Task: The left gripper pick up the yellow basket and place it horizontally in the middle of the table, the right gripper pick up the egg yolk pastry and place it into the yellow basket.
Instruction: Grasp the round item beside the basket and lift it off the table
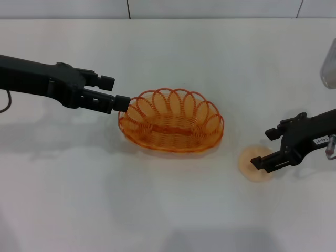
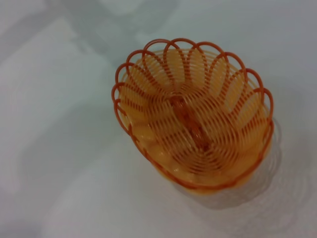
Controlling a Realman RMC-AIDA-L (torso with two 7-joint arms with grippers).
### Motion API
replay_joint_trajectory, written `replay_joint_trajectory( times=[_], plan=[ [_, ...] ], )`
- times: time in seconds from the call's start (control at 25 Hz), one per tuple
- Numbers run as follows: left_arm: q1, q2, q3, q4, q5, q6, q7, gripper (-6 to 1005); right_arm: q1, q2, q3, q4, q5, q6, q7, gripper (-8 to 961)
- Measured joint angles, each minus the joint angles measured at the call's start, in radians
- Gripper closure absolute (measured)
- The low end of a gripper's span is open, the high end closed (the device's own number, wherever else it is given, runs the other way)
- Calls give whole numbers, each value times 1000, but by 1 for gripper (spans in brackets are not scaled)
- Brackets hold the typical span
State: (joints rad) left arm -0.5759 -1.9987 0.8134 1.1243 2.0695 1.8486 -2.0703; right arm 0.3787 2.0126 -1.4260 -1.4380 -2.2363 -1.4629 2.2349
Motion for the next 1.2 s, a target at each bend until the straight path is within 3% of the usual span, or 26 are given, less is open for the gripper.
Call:
replay_joint_trajectory(
  times=[0.44,0.52,1.2],
  plan=[
    [-1,0,1,-1,2,-13,-2,127,24,2,-11,39,-25,0,4,134],
    [-1,0,1,-2,2,-13,-3,127,31,2,-12,55,-38,0,4,299],
    [-1,0,1,-3,4,-14,-4,127,43,3,-11,63,-53,1,12,527]
  ],
)
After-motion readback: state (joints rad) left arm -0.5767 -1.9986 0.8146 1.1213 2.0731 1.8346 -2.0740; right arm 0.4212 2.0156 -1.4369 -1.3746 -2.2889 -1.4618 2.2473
